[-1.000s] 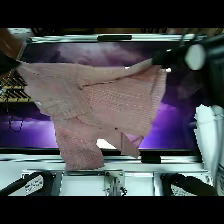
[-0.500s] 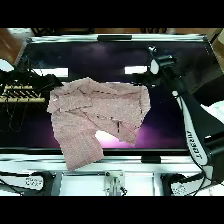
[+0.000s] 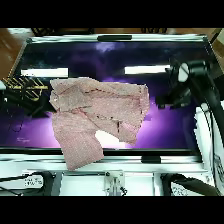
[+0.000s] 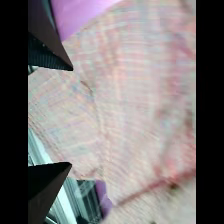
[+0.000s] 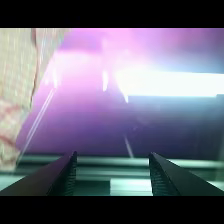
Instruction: Fold the shirts.
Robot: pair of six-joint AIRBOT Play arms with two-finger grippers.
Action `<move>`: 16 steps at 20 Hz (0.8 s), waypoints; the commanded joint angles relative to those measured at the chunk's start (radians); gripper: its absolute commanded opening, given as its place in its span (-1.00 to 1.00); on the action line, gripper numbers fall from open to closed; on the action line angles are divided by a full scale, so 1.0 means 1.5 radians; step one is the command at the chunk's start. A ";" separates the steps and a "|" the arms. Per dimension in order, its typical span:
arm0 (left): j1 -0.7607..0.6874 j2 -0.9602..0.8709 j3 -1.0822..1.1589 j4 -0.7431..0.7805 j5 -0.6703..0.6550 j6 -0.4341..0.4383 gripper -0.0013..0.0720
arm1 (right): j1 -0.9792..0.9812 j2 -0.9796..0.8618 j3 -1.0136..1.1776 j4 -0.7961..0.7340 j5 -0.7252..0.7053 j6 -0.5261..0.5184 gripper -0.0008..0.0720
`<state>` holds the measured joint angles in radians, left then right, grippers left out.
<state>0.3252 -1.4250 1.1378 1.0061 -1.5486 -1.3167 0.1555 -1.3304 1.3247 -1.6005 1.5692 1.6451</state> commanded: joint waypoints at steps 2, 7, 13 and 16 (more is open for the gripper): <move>0.050 0.113 -0.256 -0.001 0.101 0.087 0.78 | -0.007 0.107 -0.213 0.092 -0.036 -0.005 0.52; 0.056 0.107 -0.305 -0.010 0.168 0.120 0.35 | -0.007 0.121 -0.239 0.132 -0.038 0.000 0.52; 0.098 0.109 -0.289 0.027 0.143 0.154 0.35 | -0.007 0.121 -0.239 0.162 -0.064 0.024 0.52; 0.097 0.104 -0.300 0.003 0.166 0.157 0.35 | -0.007 0.120 -0.239 0.172 -0.094 0.030 0.52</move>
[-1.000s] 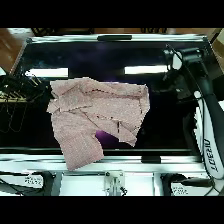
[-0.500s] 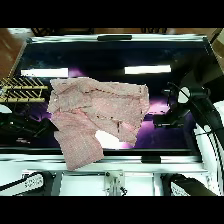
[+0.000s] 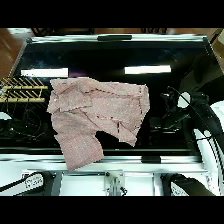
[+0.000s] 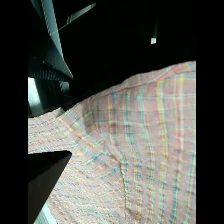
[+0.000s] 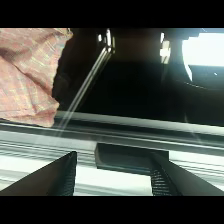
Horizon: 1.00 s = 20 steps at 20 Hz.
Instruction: Fold the shirts.
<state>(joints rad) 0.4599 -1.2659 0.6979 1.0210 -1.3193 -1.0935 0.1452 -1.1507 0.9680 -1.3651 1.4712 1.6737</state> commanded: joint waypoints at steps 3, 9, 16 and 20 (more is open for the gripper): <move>-0.007 -0.017 -0.025 -0.033 0.037 0.008 0.35 | 0.000 0.000 -0.002 0.036 -0.043 0.011 0.52; -0.064 -0.021 -0.031 -0.093 0.115 0.006 -0.86 | 0.002 -0.015 -0.057 0.106 -0.051 -0.026 0.87; -0.068 -0.014 -0.011 -0.093 0.037 0.006 -0.89 | 0.167 -0.068 -0.104 0.067 -0.209 -0.143 0.86; -0.069 -0.003 -0.008 -0.093 0.019 0.005 -0.89 | 0.204 -0.088 -0.104 0.065 -0.244 -0.200 0.78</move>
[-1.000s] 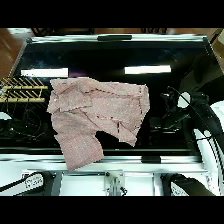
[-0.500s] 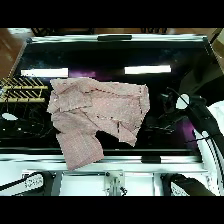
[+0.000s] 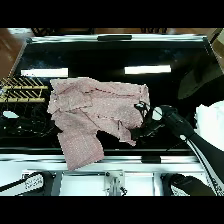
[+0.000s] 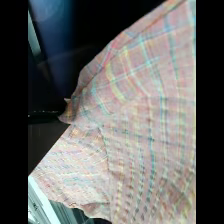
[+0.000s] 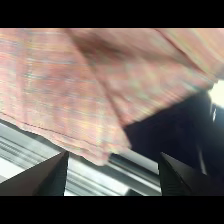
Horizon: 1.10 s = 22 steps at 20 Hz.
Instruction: Fold the shirts.
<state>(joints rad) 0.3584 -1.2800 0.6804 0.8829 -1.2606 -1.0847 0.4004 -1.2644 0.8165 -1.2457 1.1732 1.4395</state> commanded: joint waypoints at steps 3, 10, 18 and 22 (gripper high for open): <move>-0.001 0.007 0.004 -0.001 -0.023 -0.008 -0.89 | 0.048 -0.012 -0.003 -0.033 -0.077 -0.048 0.39; -0.001 0.007 0.004 -0.001 -0.023 -0.018 -0.89 | 0.048 -0.012 -0.002 -0.022 -0.090 -0.039 -0.84; -0.001 0.008 0.070 -0.001 -0.053 -0.005 -0.89 | -0.009 0.067 0.097 -0.030 -0.131 -0.010 -0.84; -0.001 0.014 0.156 -0.001 -0.068 -0.005 -0.89 | -0.087 0.063 0.160 -0.029 -0.245 0.055 -0.84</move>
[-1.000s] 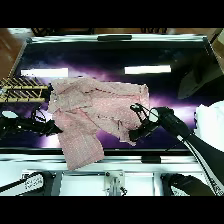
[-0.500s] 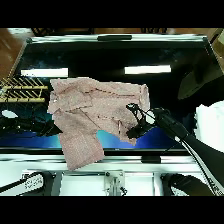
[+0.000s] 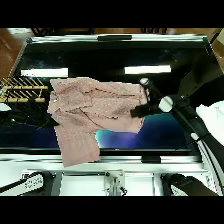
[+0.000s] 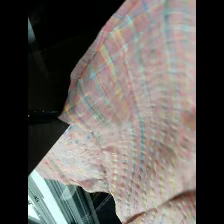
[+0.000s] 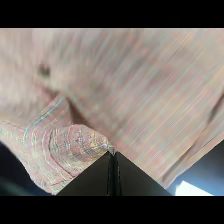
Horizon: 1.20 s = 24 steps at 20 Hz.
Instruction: Fold the shirts.
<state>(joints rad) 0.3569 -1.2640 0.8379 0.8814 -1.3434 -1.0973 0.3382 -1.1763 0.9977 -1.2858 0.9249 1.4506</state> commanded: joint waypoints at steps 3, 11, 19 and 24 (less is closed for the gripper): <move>0.000 0.004 0.085 -0.003 -0.013 0.003 -0.89 | -0.080 -0.024 0.040 -0.002 -0.118 0.094 -0.84; -0.001 0.004 0.084 -0.007 -0.013 0.003 -0.89 | -0.084 -0.099 0.040 -0.028 -0.184 0.214 -0.84; -0.001 0.004 0.081 -0.012 -0.013 0.003 -0.89 | -0.089 -0.126 0.051 -0.092 -0.175 0.340 -0.84; -0.001 0.004 0.051 -0.005 -0.017 0.024 -0.89 | -0.098 -0.142 0.060 -0.070 -0.153 0.352 0.32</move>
<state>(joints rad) 0.3550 -1.2587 0.9363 0.8707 -1.3636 -1.0786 0.2016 -1.3796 1.0782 -1.4078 0.6693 1.9537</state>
